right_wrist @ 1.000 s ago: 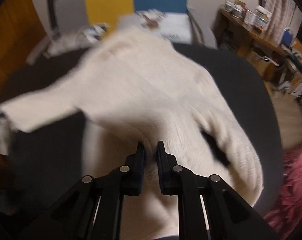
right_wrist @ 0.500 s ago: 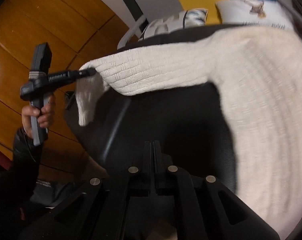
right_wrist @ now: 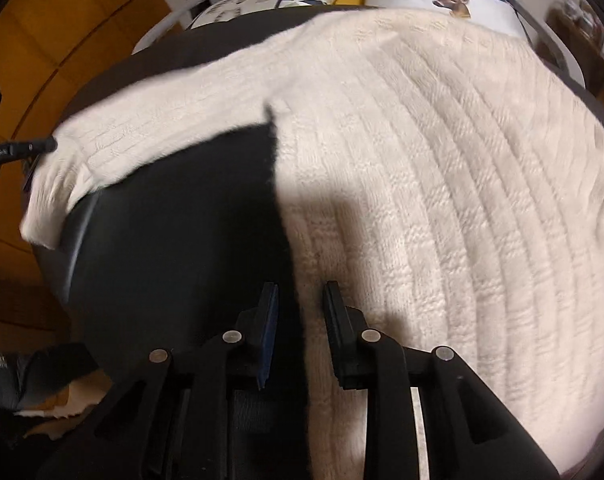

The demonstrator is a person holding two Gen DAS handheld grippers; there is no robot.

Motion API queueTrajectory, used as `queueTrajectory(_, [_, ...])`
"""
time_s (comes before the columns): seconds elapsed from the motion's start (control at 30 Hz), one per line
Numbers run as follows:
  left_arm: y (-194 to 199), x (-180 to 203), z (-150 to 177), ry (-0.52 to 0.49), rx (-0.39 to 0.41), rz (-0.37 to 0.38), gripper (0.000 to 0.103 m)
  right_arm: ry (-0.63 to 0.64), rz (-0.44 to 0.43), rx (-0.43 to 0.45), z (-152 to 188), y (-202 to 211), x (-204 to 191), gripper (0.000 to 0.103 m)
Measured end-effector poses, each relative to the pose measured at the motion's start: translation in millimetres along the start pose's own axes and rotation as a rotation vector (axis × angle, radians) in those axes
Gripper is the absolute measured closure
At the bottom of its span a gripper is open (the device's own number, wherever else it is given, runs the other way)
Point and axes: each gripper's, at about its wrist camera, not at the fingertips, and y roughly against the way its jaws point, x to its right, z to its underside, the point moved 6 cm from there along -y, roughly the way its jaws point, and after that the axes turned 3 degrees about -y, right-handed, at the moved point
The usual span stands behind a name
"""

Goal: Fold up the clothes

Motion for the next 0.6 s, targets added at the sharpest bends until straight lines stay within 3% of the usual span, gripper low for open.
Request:
queueTrajectory(0.13, [13, -38, 35, 0.109, 0.023, 0.084, 0.090, -0.019, -0.020, 0.022, -5, 3, 0, 0.077])
queueTrajectory(0.3, [1, -65, 90, 0.276, 0.012, 0.203, 0.090, -0.018, -0.037, 0.065, -16, 1, -4, 0.077])
queueTrajectory(0.4, [-13, -76, 114, 0.389, 0.013, 0.224, 0.090, 0.015, -0.054, 0.102, -28, 8, -22, 0.077])
queueTrajectory(0.6, [-23, -82, 118, 0.523, 0.044, 0.324, 0.086, 0.060, -0.064, 0.101, -55, -10, -57, 0.077])
